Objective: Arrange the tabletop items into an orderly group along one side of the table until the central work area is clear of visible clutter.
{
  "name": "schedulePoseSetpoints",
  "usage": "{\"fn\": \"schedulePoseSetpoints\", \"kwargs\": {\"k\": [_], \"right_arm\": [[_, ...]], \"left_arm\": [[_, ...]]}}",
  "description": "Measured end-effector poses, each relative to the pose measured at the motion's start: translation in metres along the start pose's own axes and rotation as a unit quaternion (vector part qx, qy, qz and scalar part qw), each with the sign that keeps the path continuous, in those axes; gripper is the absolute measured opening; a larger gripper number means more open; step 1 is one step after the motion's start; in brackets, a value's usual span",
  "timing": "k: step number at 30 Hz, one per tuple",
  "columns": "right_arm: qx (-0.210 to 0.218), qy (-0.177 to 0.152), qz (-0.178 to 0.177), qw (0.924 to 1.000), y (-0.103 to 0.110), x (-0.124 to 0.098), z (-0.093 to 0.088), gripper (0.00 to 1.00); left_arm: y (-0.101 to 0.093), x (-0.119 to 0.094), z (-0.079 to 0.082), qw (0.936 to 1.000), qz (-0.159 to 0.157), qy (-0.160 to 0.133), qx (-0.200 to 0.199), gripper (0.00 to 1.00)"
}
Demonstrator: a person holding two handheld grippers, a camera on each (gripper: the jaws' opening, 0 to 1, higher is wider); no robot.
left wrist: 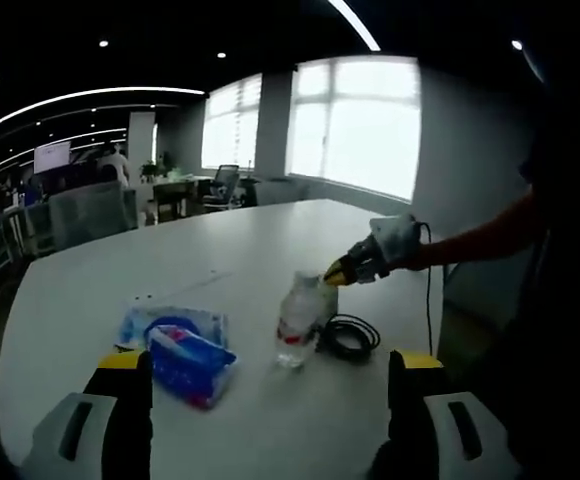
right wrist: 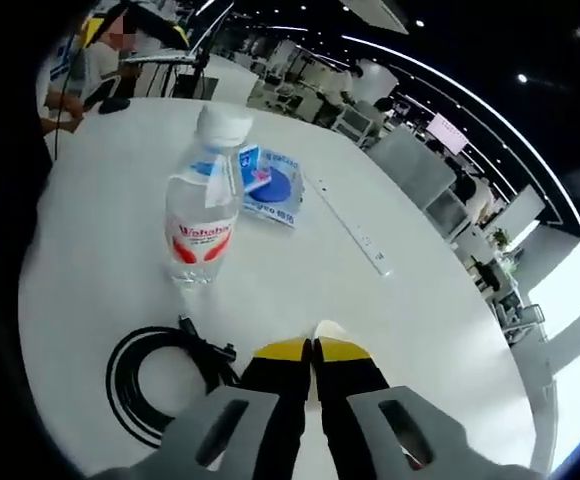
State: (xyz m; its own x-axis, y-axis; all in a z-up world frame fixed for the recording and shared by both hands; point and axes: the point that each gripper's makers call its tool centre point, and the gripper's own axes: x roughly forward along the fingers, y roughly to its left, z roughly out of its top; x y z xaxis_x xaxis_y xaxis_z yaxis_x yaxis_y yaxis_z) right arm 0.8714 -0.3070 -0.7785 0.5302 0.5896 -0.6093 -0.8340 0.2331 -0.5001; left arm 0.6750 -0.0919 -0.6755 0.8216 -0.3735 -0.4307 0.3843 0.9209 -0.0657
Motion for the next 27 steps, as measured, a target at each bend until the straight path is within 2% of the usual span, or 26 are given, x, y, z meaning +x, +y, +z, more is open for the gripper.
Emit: {"fn": "schedulePoseSetpoints", "kwargs": {"k": [8,11,13,18,20,24,27], "right_arm": [[0.034,0.001,0.007,0.9994,0.006,0.003,-0.001,0.0],[0.045,-0.001,0.015,0.9989,0.012,0.002,0.0,0.0],[0.047,-0.004,0.021,0.9987,0.017,0.001,0.001,0.0],[0.065,-0.006,0.038,0.9971,0.028,-0.001,0.003,0.0],[0.075,-0.011,0.035,0.9965,0.028,-0.004,0.005,0.05],[0.108,-0.019,0.033,0.9934,0.026,-0.009,0.009,0.07],[0.16,-0.029,0.031,0.9862,0.023,-0.014,0.012,0.14]], "left_arm": [[-0.002,-0.002,-0.003,1.0,0.002,0.001,-0.003,0.97],[-0.002,-0.003,-0.005,1.0,0.004,0.002,-0.005,0.97],[0.005,-0.004,-0.01,1.0,0.004,0.002,-0.007,0.97],[0.004,-0.003,-0.013,0.9999,0.004,0.005,-0.012,0.97],[0.003,-0.002,-0.013,0.9999,0.003,0.007,-0.011,0.97],[0.002,0.001,-0.011,0.9999,0.0,0.005,-0.011,0.97],[0.002,0.003,-0.01,0.9999,-0.001,0.005,-0.011,0.97]]}}
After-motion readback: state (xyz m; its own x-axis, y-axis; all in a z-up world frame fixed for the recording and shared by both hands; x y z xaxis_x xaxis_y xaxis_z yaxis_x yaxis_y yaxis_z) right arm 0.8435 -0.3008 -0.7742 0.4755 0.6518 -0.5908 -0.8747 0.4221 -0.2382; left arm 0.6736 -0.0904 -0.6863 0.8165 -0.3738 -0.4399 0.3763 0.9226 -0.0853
